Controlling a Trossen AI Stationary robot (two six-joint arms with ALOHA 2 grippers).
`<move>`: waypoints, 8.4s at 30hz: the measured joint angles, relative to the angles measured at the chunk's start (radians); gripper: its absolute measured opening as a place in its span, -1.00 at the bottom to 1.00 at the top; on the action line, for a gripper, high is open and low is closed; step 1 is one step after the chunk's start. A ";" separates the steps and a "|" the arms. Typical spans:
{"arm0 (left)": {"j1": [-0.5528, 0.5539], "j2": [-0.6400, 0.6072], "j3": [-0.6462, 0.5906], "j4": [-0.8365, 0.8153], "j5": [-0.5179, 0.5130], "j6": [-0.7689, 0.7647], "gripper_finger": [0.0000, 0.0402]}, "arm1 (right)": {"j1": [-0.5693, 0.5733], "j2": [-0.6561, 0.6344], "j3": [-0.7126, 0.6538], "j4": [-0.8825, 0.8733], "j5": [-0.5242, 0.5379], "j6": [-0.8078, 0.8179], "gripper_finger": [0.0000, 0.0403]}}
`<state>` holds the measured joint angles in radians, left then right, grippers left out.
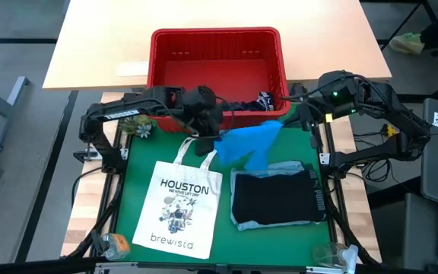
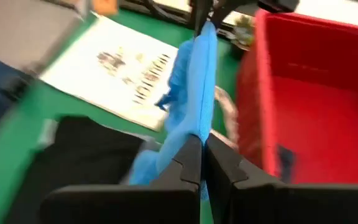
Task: Fold Laundry from Bin
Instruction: Fold the blue short
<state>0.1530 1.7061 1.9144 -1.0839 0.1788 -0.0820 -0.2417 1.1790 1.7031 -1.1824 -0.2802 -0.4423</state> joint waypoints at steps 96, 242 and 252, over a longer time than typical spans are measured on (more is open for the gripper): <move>-0.543 0.260 0.000 1.047 -0.175 -0.724 -0.96 | -0.001 -0.362 -0.052 -0.263 -0.428 0.254 -0.96; -0.304 0.417 -0.001 0.091 -0.599 -0.386 -0.23 | 0.976 0.262 -0.575 0.102 0.526 0.442 -0.11; -0.305 0.416 -0.001 0.093 -0.599 -0.385 -0.23 | 0.974 0.335 -0.575 0.071 0.603 0.448 -0.18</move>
<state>-0.1516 2.1223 1.9137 -0.9913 -0.4206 -0.4671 0.7326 1.5137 1.1286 -1.1114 0.3231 0.0059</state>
